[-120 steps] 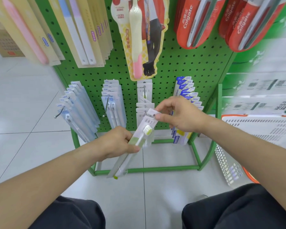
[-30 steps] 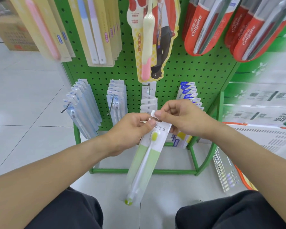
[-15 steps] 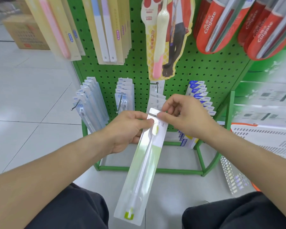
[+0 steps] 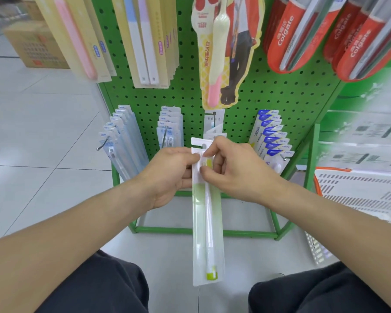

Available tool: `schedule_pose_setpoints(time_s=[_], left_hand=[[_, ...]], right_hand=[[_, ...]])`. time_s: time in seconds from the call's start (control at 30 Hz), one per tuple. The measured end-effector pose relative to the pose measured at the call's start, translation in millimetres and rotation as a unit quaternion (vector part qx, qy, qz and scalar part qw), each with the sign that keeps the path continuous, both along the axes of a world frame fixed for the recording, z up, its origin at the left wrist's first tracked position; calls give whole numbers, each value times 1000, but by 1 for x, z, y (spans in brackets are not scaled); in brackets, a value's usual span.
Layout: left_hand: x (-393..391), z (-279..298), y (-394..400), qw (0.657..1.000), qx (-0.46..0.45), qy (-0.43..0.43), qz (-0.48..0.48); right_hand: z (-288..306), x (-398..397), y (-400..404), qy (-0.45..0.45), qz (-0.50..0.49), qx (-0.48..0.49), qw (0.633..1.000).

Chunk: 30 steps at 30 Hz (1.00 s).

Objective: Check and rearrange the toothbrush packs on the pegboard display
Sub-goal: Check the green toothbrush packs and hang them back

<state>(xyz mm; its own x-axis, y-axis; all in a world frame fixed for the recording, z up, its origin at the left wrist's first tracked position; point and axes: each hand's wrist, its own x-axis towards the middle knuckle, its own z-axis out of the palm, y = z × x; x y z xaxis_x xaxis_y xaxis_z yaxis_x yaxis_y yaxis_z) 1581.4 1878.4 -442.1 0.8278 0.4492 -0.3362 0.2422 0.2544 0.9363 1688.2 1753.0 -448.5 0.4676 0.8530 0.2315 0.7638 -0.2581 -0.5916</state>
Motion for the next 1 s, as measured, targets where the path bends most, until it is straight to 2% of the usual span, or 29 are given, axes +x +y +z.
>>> schedule_pose_setpoints(time_s=[0.1,0.2,0.37,0.53,0.6,0.7,0.77,0.93,1.0], left_hand=[[-3,5,-4,998,39,9,-57],[-9,6,-2,989,86,41,-118],[-14,3,5,995,61,24,-80],[-13,1,6,997,33,28,-70],[-13,1,8,998,11,28,-56],[-14,2,10,998,-26,27,-42],[-15,2,10,998,-43,28,-31],[-17,4,12,998,-62,8,14],[-18,5,17,997,-60,-7,51]], right_hand=[[-1,5,2,4,-56,28,998],[-2,9,1,0,-56,59,997],[-5,11,3,0,4,72,997],[-10,12,4,72,-7,94,993],[-11,11,5,20,-13,109,994],[-19,10,10,-159,4,133,978],[-25,9,14,-220,11,125,967],[-20,-2,13,-276,27,143,950],[-22,-9,14,-228,45,132,964]])
